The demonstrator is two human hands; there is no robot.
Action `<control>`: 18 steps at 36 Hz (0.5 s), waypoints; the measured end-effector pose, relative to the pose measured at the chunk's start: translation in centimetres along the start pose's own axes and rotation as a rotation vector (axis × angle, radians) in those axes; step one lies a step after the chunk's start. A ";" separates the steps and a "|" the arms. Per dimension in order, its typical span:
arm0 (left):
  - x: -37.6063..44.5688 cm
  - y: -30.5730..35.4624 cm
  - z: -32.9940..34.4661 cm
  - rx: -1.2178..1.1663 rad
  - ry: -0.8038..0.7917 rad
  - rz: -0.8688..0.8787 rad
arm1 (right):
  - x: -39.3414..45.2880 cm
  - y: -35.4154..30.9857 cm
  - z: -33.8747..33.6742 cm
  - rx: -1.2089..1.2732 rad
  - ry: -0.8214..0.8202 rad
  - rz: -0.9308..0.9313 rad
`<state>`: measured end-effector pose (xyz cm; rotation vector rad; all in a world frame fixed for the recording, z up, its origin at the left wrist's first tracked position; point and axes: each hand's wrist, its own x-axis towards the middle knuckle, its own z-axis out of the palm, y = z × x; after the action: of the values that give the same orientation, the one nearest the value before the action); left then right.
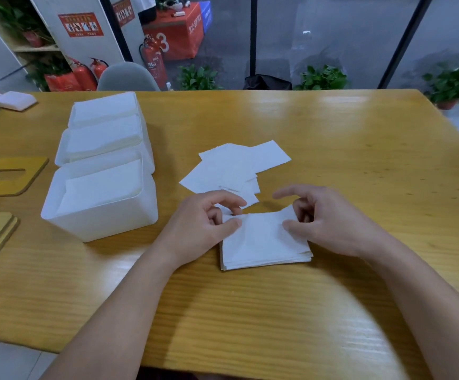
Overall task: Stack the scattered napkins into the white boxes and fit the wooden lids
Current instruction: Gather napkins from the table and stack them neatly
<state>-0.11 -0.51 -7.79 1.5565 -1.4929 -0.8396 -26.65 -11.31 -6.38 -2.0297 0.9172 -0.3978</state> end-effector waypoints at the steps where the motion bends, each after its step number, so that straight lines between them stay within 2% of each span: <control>1: 0.0 0.0 0.0 0.025 -0.008 -0.004 | 0.0 0.1 0.0 -0.011 -0.007 -0.002; 6: -0.1 0.0 -0.1 0.097 0.008 0.037 | 0.1 0.4 0.2 -0.056 0.040 -0.015; 11: 0.6 -0.8 -0.4 0.171 0.185 0.022 | 0.2 0.3 0.5 -0.116 0.075 -0.087; 15: 1.1 -2.1 -0.6 0.372 0.215 -0.007 | 0.1 0.3 0.3 -0.176 0.038 -0.165; 18: 1.3 -2.3 -0.5 0.414 0.234 0.004 | 0.1 0.2 0.7 -0.222 -0.023 -0.185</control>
<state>1.51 -1.79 -9.47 1.8752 -1.5589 -0.3380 -26.28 -11.05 -6.99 -2.3284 0.7908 -0.3860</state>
